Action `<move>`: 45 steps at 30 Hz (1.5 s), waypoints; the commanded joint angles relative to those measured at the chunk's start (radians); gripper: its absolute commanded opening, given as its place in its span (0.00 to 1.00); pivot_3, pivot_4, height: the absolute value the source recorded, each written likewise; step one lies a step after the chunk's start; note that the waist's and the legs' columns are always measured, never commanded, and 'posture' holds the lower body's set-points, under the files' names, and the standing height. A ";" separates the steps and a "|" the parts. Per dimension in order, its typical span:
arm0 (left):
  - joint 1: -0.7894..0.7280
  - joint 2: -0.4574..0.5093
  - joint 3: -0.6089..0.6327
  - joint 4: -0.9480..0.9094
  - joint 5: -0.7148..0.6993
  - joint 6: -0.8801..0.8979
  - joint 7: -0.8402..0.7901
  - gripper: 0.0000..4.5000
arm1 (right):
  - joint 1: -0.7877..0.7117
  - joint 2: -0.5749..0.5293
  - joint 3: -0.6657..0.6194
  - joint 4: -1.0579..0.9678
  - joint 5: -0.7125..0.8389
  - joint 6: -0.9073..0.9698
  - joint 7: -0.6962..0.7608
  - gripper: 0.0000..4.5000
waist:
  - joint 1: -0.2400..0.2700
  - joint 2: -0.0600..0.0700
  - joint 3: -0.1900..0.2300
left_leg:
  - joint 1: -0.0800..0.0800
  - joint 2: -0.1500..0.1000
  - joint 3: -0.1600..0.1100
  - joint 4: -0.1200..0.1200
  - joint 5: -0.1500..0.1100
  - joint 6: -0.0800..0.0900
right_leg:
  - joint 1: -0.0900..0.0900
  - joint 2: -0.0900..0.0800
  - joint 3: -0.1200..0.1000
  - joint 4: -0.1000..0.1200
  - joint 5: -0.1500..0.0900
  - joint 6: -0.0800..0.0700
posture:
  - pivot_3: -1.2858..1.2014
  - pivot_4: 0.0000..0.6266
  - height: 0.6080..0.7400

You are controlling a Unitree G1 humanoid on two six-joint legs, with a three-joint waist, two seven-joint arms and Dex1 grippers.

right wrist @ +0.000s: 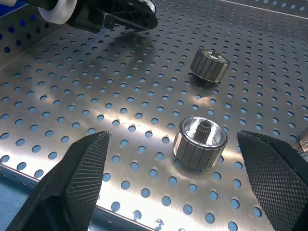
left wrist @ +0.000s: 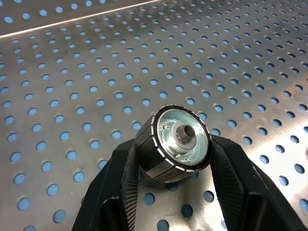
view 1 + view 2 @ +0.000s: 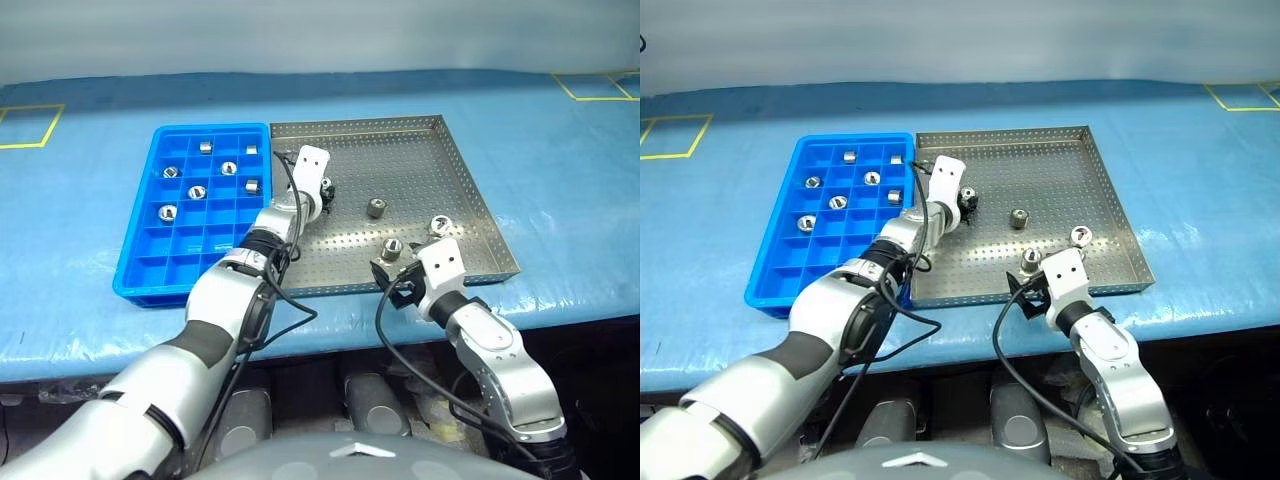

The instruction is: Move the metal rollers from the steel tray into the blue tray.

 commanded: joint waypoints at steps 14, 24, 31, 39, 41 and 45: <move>0.466 -0.055 -0.085 -0.934 0.302 0.068 0.645 0.42 | -0.069 -0.011 0.050 0.046 -0.017 -0.008 0.049 1.00 | 0.020 0.000 0.000 | 0.001 0.000 0.001 -0.001 0.000 0.000 | 0.000 0.000 0.002 0.002 0.000 0.000 | 0.48 0.24 1.00; 0.837 -0.036 -0.117 -1.488 0.273 0.305 0.469 0.42 | -0.131 -0.017 0.089 0.126 -0.023 -0.032 0.102 1.00 | 0.078 0.000 0.000 | 0.002 0.000 0.000 0.000 0.001 -0.001 | 0.000 0.000 0.000 0.003 -0.001 -0.002 | 0.53 0.24 1.00; 1.021 0.054 -0.098 -1.641 0.272 0.374 0.368 0.42 | -0.146 0.021 0.062 0.176 -0.007 -0.090 0.097 1.00 | 0.109 -0.003 -0.003 | 0.003 0.001 0.000 0.000 0.001 -0.001 | 0.002 0.000 -0.001 0.003 -0.004 -0.007 | 0.56 0.24 1.00; 1.119 0.014 -0.061 -1.703 0.276 0.405 0.381 0.42 | -0.059 0.486 0.020 0.224 -0.043 -0.200 -0.319 1.00 | 0.132 -0.001 -0.006 | 0.004 0.002 -0.001 -0.002 0.000 -0.002 | -0.001 -0.001 -0.003 0.007 -0.007 -0.013 | 0.58 0.24 1.00; 1.125 0.009 -0.055 -1.712 0.273 0.404 0.380 0.42 | -0.047 0.470 0.125 0.250 -0.093 -0.224 -0.319 1.00 | 0.134 -0.002 -0.009 | 0.004 0.001 0.000 -0.002 0.000 -0.002 | -0.001 -0.003 -0.003 0.006 -0.007 -0.013 | 0.58 0.24 1.00; 1.117 0.010 -0.040 -1.712 0.256 0.385 0.368 0.42 | -0.082 0.449 0.126 0.334 -0.144 -0.296 -0.371 1.00 | 0.136 -0.003 -0.012 | 0.006 0.002 -0.001 -0.005 0.000 -0.002 | 0.000 -0.002 -0.005 0.006 -0.008 -0.014 | 0.58 0.24 1.00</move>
